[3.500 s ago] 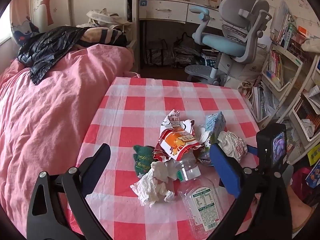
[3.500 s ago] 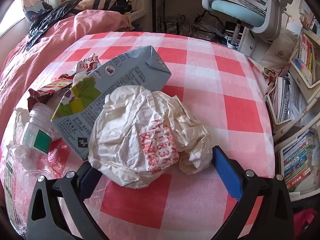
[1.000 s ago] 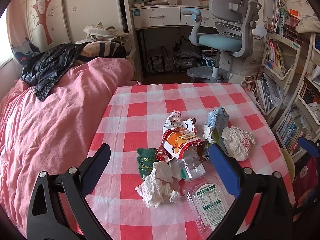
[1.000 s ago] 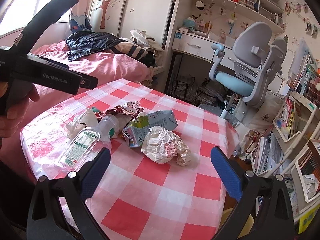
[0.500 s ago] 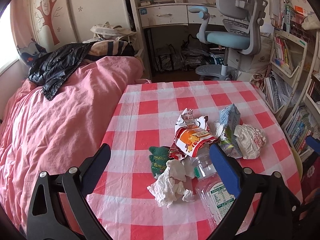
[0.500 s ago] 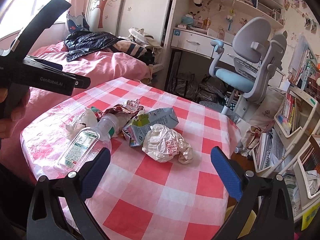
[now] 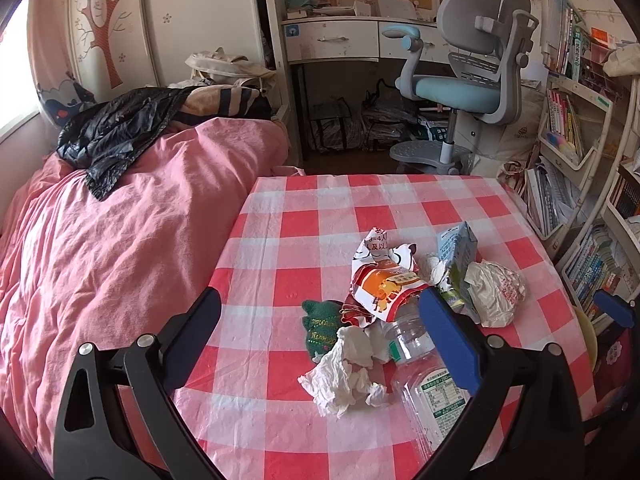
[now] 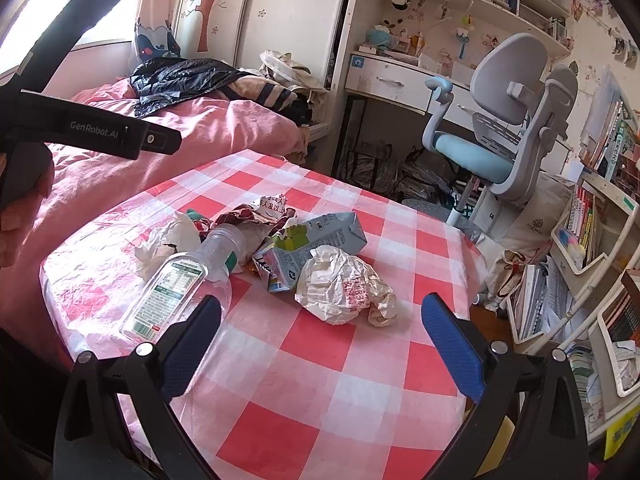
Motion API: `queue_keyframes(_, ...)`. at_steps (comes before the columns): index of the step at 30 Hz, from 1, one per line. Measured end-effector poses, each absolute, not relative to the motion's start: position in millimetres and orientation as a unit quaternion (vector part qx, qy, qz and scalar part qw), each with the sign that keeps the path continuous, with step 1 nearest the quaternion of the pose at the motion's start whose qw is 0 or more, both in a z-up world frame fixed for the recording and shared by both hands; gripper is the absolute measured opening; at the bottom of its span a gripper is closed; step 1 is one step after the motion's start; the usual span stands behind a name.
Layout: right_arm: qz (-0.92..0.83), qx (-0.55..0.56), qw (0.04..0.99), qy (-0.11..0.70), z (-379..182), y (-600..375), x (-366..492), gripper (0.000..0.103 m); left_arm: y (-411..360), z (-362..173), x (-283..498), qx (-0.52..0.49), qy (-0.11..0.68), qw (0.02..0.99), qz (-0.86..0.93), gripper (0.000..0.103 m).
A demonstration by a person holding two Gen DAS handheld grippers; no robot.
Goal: Collect trash
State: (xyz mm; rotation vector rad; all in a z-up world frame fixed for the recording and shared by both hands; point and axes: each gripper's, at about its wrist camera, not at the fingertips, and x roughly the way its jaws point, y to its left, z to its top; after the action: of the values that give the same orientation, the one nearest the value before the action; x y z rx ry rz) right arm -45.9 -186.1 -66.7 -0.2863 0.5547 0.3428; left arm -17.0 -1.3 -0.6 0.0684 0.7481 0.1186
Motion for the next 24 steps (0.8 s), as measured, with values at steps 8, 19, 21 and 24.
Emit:
queue_keyframes(8, 0.169, -0.143, 0.937, 0.271, -67.0, -184.6, -46.3, 0.097, -8.9, -5.5, -13.9, 0.068, 0.371, 0.924, 0.063, 0.096)
queue_keyframes(19, 0.178, -0.149, 0.935, 0.267, -66.4, -181.7, -48.4, 0.097, -8.6, -5.6, -13.4, 0.037, 0.377, 0.924, 0.044, 0.096)
queue_keyframes(21, 0.178, -0.158, 0.933, 0.269, -68.7, -179.8, -48.6, 0.097, -9.4, -5.9, -13.9, 0.04, 0.378, 0.924, 0.043, 0.096)
queue_keyframes(24, 0.173, -0.157, 0.933, 0.273, -69.7, -182.4, -47.1, 0.097, -6.9, -3.9, -14.1, 0.031, 0.376, 0.925, 0.042, 0.096)
